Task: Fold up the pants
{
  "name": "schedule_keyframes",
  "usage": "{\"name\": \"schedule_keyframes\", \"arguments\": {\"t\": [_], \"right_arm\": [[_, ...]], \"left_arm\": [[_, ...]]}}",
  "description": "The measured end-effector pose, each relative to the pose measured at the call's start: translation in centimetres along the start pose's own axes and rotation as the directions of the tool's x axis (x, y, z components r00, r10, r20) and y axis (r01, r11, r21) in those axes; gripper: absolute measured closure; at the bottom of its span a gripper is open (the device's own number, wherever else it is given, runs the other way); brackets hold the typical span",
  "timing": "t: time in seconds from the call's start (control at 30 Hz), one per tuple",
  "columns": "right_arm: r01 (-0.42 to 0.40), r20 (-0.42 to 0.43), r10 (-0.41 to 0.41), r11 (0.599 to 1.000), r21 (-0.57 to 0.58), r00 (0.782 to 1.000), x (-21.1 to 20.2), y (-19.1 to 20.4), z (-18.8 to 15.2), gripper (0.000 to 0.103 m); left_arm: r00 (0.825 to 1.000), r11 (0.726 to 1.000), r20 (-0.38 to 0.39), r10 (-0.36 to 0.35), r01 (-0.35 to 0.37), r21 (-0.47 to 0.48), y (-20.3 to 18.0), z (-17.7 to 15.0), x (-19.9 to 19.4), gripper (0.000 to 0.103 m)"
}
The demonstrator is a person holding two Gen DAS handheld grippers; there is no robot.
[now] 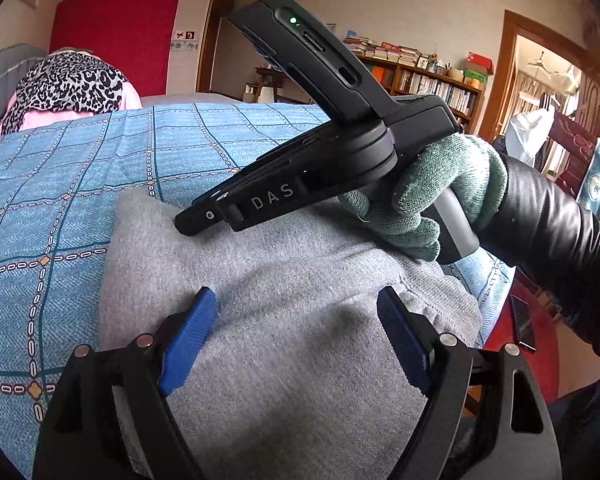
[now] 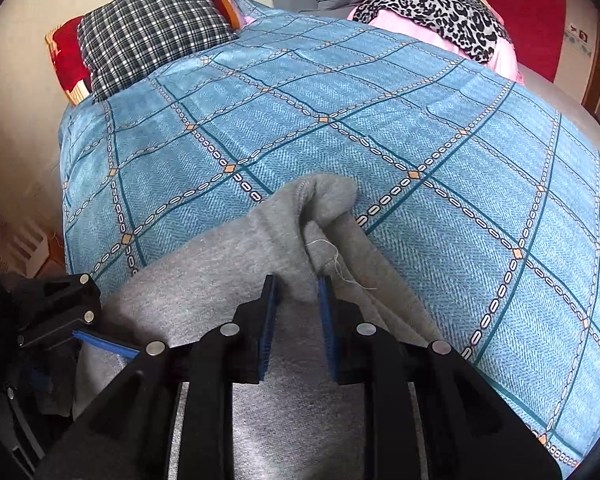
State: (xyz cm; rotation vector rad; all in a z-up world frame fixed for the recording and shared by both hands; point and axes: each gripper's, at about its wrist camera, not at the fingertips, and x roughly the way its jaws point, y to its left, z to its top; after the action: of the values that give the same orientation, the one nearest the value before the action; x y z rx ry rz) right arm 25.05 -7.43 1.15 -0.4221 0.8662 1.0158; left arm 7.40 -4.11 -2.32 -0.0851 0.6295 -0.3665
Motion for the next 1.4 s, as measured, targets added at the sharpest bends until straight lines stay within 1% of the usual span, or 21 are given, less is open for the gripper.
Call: {"name": "schedule_keyframes", "arguments": {"t": [0.07, 0.13, 0.2, 0.27, 0.3, 0.33, 0.37, 0.43, 0.5, 0.57, 0.63, 0.73, 0.8, 0.9, 0.93, 1.0, 1.1, 1.17, 1.2, 1.3, 1.4], "right_arm": [[0.019, 0.019, -0.019, 1.000, 0.016, 1.000, -0.5, -0.2, -0.2, 0.079], [0.040, 0.057, -0.042, 0.999, 0.038, 0.998, -1.6, -0.4, -0.6, 0.079], [0.028, 0.106, -0.039, 0.995, 0.100, 0.994, -3.3, -1.1, -1.3, 0.075], [0.005, 0.173, -0.037, 0.983, 0.183, 0.984, -5.3, -2.1, -2.4, 0.068], [-0.012, 0.210, -0.038, 0.973, 0.231, 0.977, -6.4, -2.7, -3.2, 0.059], [-0.027, 0.246, -0.044, 0.960, 0.280, 0.968, -7.6, -3.2, -4.0, 0.048], [-0.036, 0.276, -0.058, 0.945, 0.325, 0.959, -8.6, -3.7, -5.1, 0.044], [-0.069, 0.319, -0.067, 0.916, 0.396, 0.945, -10.3, -4.3, -7.7, 0.043], [-0.079, 0.344, -0.091, 0.889, 0.451, 0.934, -11.4, -4.4, -10.7, 0.037], [-0.089, 0.355, -0.116, 0.855, 0.510, 0.928, -12.1, -4.6, -13.5, 0.027], [-0.119, 0.367, -0.125, 0.810, 0.574, 0.922, -12.6, -4.8, -16.1, 0.022], [-0.219, 0.423, -0.092, 0.745, 0.629, 0.902, -13.0, -4.9, -19.2, 0.020], [-0.250, 0.436, -0.076, 0.725, 0.641, 0.897, -13.0, -4.7, -20.5, 0.018], [-0.256, 0.431, -0.057, 0.732, 0.631, 0.901, -12.6, -3.7, -20.8, 0.016], [-0.252, 0.427, -0.055, 0.736, 0.628, 0.903, -12.4, -3.2, -20.6, 0.014], [-0.236, 0.417, -0.059, 0.749, 0.619, 0.907, -12.2, -2.3, -20.3, 0.013], [-0.182, 0.389, -0.093, 0.768, 0.614, 0.917, -12.0, -1.3, -20.0, 0.012], [-0.136, 0.361, -0.127, 0.774, 0.619, 0.924, -11.7, -0.8, -19.9, 0.012], [-0.125, 0.352, -0.132, 0.773, 0.621, 0.927, -11.5, -0.6, -20.0, 0.012], [-0.120, 0.326, -0.131, 0.753, 0.647, 0.936, -10.4, -0.7, -20.2, 0.011], [-0.115, 0.328, -0.140, 0.751, 0.650, 0.934, -10.0, -0.7, -20.2, 0.008]], "left_arm": [[1.000, 1.000, -0.004, -0.005, 0.005, -0.006, 0.1, 0.1, -0.2, 0.021], [1.000, 1.000, -0.009, -0.015, 0.015, -0.020, 0.3, 0.3, -0.4, 0.021], [0.999, 0.999, -0.011, -0.032, 0.032, -0.042, 0.7, 0.6, -0.9, 0.021], [0.999, 0.996, -0.014, -0.050, 0.049, -0.070, 1.2, 0.8, -1.4, 0.019], [0.998, 0.995, -0.014, -0.055, 0.054, -0.086, 1.5, 0.9, -1.6, 0.017], [0.999, 0.994, -0.011, -0.052, 0.051, -0.098, 1.8, 1.0, -1.9, 0.017], [0.999, 0.993, -0.007, -0.046, 0.045, -0.106, 2.1, 1.2, -2.1, 0.017], [1.000, 0.993, 0.004, -0.027, 0.027, -0.118, 2.7, 1.6, -2.7, 0.017], [1.000, 0.992, 0.018, -0.003, 0.005, -0.127, 3.3, 1.8, -3.4, 0.017], [0.999, 0.990, 0.026, 0.020, -0.016, -0.140, 4.1, 2.1, -4.0, 0.017], [0.999, 0.987, 0.026, 0.045, -0.040, -0.158, 4.8, 2.3, -4.4, 0.017], [0.996, 0.977, 0.011, 0.085, -0.081, -0.199, 6.3, 2.4, -4.7, 0.017], [0.997, 0.966, -0.006, 0.079, -0.078, -0.248, 7.4, 2.3, -4.7, 0.017], [0.998, 0.939, -0.032, 0.055, -0.063, -0.338, 9.2, 1.9, -4.6, 0.017], [0.998, 0.931, -0.040, 0.052, -0.063, -0.359, 9.8, 1.8, -4.5, 0.017], [0.997, 0.921, -0.057, 0.057, -0.074, -0.383, 10.3, 1.4, -4.4, 0.017], [0.994, 0.918, -0.083, 0.069, -0.096, -0.384, 10.6, 0.9, -4.2, 0.017], [0.993, 0.919, -0.100, 0.056, -0.090, -0.384, 10.9, 0.6, -3.9, 0.017], [0.993, 0.918, -0.108, 0.047, -0.086, -0.388, 11.0, 0.5, -3.6, 0.017], [0.992, 0.914, -0.129, 0.019, -0.070, -0.401, 11.4, 0.1, -2.9, 0.017], [0.991, 0.909, -0.136, -0.019, -0.039, -0.416, 11.9, -0.3, -2.5, 0.016]]}}
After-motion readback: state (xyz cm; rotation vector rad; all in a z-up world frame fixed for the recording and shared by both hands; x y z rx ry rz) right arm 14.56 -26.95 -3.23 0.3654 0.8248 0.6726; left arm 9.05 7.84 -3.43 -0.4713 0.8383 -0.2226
